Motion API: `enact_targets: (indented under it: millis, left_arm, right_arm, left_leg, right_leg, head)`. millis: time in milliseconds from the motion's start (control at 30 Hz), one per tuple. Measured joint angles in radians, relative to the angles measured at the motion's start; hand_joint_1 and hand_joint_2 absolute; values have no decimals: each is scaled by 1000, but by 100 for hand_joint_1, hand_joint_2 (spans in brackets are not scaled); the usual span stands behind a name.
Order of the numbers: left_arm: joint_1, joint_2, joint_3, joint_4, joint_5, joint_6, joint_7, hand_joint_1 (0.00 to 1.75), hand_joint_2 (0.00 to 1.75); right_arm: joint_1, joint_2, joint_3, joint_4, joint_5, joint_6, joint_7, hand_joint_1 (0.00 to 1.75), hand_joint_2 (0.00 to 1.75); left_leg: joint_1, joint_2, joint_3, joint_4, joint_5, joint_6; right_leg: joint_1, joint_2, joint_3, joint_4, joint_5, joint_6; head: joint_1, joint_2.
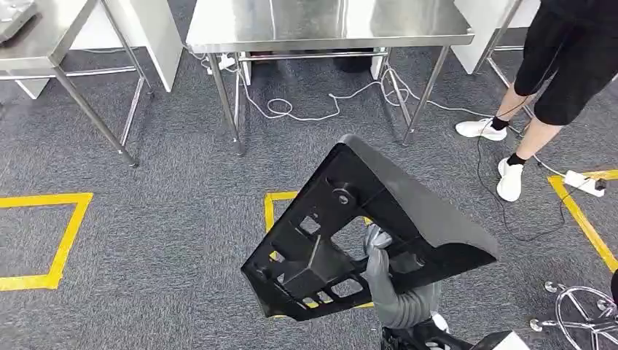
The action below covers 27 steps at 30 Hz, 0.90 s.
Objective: Take the parts from the cabinet and place them on the table.
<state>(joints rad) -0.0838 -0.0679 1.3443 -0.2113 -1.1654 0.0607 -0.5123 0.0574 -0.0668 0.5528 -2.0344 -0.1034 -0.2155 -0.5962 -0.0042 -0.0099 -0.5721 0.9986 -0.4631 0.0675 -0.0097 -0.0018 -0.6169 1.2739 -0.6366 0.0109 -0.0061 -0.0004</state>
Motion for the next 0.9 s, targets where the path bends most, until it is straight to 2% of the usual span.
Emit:
enact_targets:
  millis: [33, 67, 100, 133, 167, 200, 233, 267, 300, 333, 367, 400, 433, 467, 500, 533, 567, 600, 633, 667, 700, 733, 767, 800, 833, 867, 900]
  left_arm:
    - [0, -2, -1, 0, 0, 0, 3, 0, 175]
    - [1, -3, -1, 0, -2, 0, 6, 0, 175]
    - [1, -5, -2, 0, -3, 0, 11, 0, 175]
    - [0, -6, -4, 0, -5, 0, 14, 0, 175]
    - [0, -7, -7, 0, -7, 0, 16, 0, 175]
    - [1, -7, -7, 0, -8, 0, 19, 0, 175]
    - [-1, -7, -8, 0, -8, 0, 20, 0, 175]
    - [-2, -7, -8, 0, -8, 0, 21, 0, 175]
    - [-3, -7, -8, 0, -8, 0, 21, 0, 175]
    - [-4, -7, -9, 0, -8, 0, 21, 0, 175]
    - [-6, -7, -11, 0, -8, 0, 22, 0, 175]
    - [-8, -10, -13, 0, -9, 0, 21, 0, 175]
    - [-10, -10, -16, 0, -9, 0, 21, 0, 175]
    - [-10, -10, -17, 0, -9, 0, 21, 0, 175]
    - [-8, -10, -17, 0, -9, 0, 21, 0, 175]
    - [-6, -10, -17, 0, -9, 0, 22, 0, 175]
    - [-6, -11, -18, 0, -9, 0, 22, 0, 175]
    - [-6, -11, -18, 0, -9, 0, 22, 0, 175]
    - [-6, -10, -18, 0, -9, 0, 22, 0, 175]
    - [-6, -10, -18, 0, -9, 0, 22, 0, 175]
    - [-4, -10, -18, 0, -9, 0, 22, 0, 175]
    - [-3, -10, -18, 0, -9, 0, 22, 0, 175]
    - [-2, -9, -18, 0, -9, 0, 23, 0, 175]
    - [-2, -10, -18, 0, -9, 0, 23, 0, 175]
    - [-4, -10, -18, 0, -9, 0, 23, 0, 175]
    - [-4, -10, -18, 0, -9, 0, 23, 0, 175]
    - [-4, -11, -18, 0, -9, 0, 22, 0, 175]
  right_arm:
    - [0, 0, -2, 0, 0, -1, 5, 175, 175]
    - [-1, 1, -5, 0, 0, -2, 10, 175, 175]
    - [-3, 4, -6, 0, -1, -2, 18, 175, 175]
    - [-6, 9, -7, 0, -1, -4, 27, 175, 175]
    - [-9, 13, -8, 0, -1, -5, 32, 175, 175]
    - [-12, 16, -8, 0, -1, -6, 39, 175, 175]
    - [-15, 21, -9, 0, 0, -8, 42, 175, 175]
    - [-18, 24, -9, 0, 0, -8, 50, 175, 175]
    - [-19, 32, -9, -3, 0, -10, 52, 175, 175]
    - [-27, 36, -11, -5, 0, -10, 52, 175, 175]
    - [-30, 41, -11, -6, 1, -10, 53, 175, 175]
    - [-33, 43, -12, -10, 2, -10, 53, 175, 175]
    - [-36, 47, -13, -10, 2, -10, 53, 175, 175]
    - [-37, 49, -14, -10, 2, -11, 53, 175, 175]
    - [-37, 50, -14, -10, 2, -11, 54, 175, 175]
    - [-37, 50, -15, -10, 2, -11, 54, 175, 175]
    - [-37, 50, -16, -10, 2, -11, 54, 175, 175]
    - [-37, 50, -16, -10, 2, -11, 54, 175, 175]
    - [-37, 50, -16, -10, 2, -11, 54, 175, 175]
    - [-37, 51, -17, -10, 2, -12, 54, 175, 175]
    - [-37, 52, -17, -10, 2, -12, 54, 175, 175]
    - [-39, 53, -18, -8, 2, -12, 55, 175, 175]
    - [-40, 56, -18, -9, 2, -13, 56, 175, 175]
    - [-40, 57, -18, -10, 2, -13, 57, 175, 175]
    - [-40, 57, -18, -10, 2, -13, 57, 175, 175]
    - [-41, 58, -19, -13, 2, -13, 56, 175, 175]
    - [-43, 57, -19, -13, 2, -13, 56, 175, 175]
  left_leg:
    - [0, -2, 11, 0, -10, 0]
    - [0, -6, 26, 0, -21, -2]
    - [0, -10, 43, 0, -33, -5]
    - [1, -11, 61, 0, -46, -9]
    - [2, -13, 78, 0, -58, -13]
    - [1, -14, 73, -1, -71, -20]
    - [-6, -14, 94, 8, -88, -27]
    - [-6, -13, 84, 4, -95, -33]
    - [-3, -11, 105, 10, -96, -38]
    - [0, -10, 103, 16, -98, -40]
    - [6, -8, 96, 33, -99, -42]
    - [8, -3, 67, 87, -89, -48]
    - [8, 1, 25, 156, -89, -53]
    - [10, 3, -28, 228, -107, -59]
    - [12, 3, -77, 284, -143, -65]
    - [14, 3, -116, 313, -179, -69]
    - [17, 3, -140, 310, -194, -71]
    - [18, 4, -146, 279, -185, -70]
    - [18, 6, -139, 222, -150, -69]
    - [18, 8, -122, 145, -81, -65]
    - [17, 12, -109, 70, 15, -59]
    - [9, 13, -114, 72, 28, -54]
    - [7, 10, -108, 69, 25, -47]
    - [5, 7, -95, 65, 25, -43]
    - [4, 6, -91, 57, 23, -35]
    - [4, 3, -69, 51, 21, -29]
    - [8, 2, -51, 42, 18, -24]
  right_leg:
    - [-1, 0, -43, 36, -23, 2]
    - [-2, 0, -65, 31, -23, 9]
    - [-5, 0, -66, -11, -2, 21]
    - [-8, 0, -55, -75, 40, 33]
    - [-12, 0, -41, -150, 101, 49]
    - [-14, -1, -35, -217, 179, 64]
    - [-10, -11, -39, -238, 196, 45]
    - [-6, -8, -22, -234, 194, 18]
    - [-10, -4, -22, -238, 196, 5]
    - [-7, -3, -16, -239, 190, -6]
    - [-12, 0, 0, -241, 190, -13]
    - [-11, -1, 13, -243, 183, -23]
    - [-11, -1, 21, -244, 174, -31]
    - [-11, -1, 31, -244, 165, -33]
    - [-11, 0, 42, -244, 154, -34]
    - [-11, 2, 54, -244, 142, -34]
    - [-11, 4, 70, -244, 130, -33]
    - [-11, 5, 87, -244, 118, -33]
    - [-11, 5, 106, -244, 105, -30]
    - [-11, 4, 125, -245, 91, -27]
    - [-11, 3, 125, -248, 78, -23]
    - [-4, 7, 149, -244, 67, -15]
    - [-2, 7, 141, -248, 59, -8]
    - [0, 7, 153, -256, 57, -1]
    - [4, 7, 167, -239, 70, 12]
    - [6, 7, 169, -233, 71, 18]
    - [3, 6, 148, -194, 66, 19]
  head:
    - [0, 0]
    - [0, 0]
    - [0, 0]
    - [0, 0]
    - [1, 0]
    - [5, 0]
    - [4, 0]
    - [5, 0]
    - [-6, 0]
    - [0, 0]
    - [-4, 0]
    - [-2, 0]
    - [-5, 0]
    - [-4, 0]
    - [-3, 0]
    - [-5, 0]
    - [-4, 0]
    - [-4, 0]
    - [-4, 0]
    - [-4, 0]
    - [-4, 0]
    - [-4, 0]
    - [-5, 0]
    - [-5, 0]
    - [-3, 0]
    - [-6, 0]
    - [-4, 0]
